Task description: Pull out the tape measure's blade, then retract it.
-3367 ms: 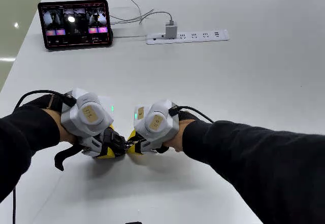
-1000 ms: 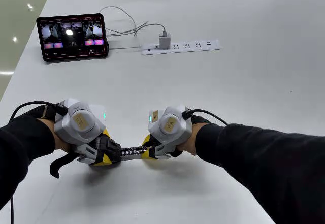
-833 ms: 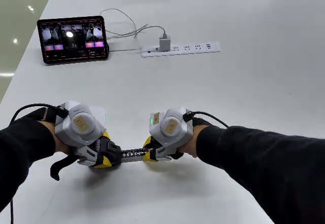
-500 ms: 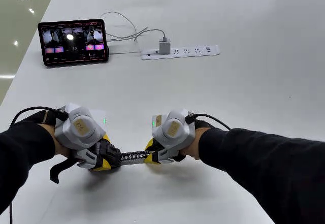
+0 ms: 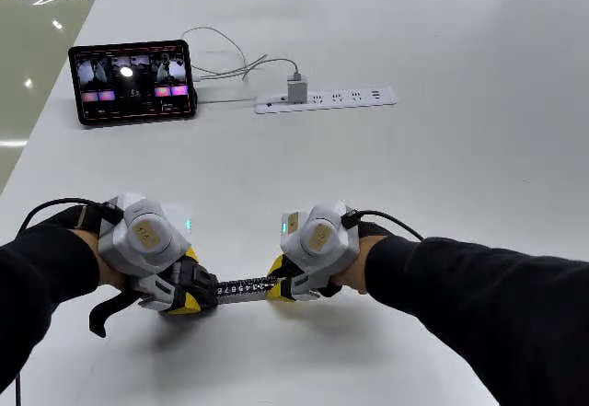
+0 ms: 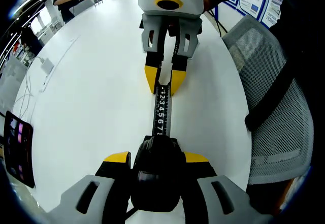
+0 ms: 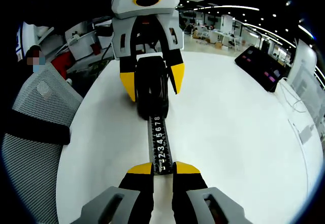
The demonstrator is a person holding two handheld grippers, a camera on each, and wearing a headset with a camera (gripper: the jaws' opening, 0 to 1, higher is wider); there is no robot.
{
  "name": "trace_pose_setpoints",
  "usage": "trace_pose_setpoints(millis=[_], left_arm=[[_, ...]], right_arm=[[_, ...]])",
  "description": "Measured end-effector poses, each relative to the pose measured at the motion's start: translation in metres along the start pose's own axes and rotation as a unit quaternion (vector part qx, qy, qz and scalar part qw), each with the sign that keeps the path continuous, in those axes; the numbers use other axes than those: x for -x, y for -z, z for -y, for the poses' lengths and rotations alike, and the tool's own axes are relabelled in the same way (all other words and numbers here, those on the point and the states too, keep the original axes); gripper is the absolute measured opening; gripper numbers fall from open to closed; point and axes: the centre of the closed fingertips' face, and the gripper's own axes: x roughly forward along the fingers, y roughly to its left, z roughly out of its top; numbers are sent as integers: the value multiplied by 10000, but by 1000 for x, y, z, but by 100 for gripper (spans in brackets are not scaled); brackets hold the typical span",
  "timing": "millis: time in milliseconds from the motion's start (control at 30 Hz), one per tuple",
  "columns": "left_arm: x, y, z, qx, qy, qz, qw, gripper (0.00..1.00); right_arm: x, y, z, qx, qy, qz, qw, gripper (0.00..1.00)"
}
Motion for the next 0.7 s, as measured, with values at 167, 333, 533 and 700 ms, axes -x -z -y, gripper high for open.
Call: trace_pose_setpoints(millis=[167,333,533,700], left_arm=[[0,0,0,2,5,11,10000,33],[0,0,0,-3,-2,21,10000,33],[0,-1,1,-9,-16,31,10000,33],[1,-1,1,-8,-17,30,10000,33]], right_arm=[[2,3,0,10,14,-48,10000,9],[4,5,0,-9,21,-69,10000,9],[7,8,1,-7,31,-92,10000,9],[9,11,1,-47,46,-99,9999,9]])
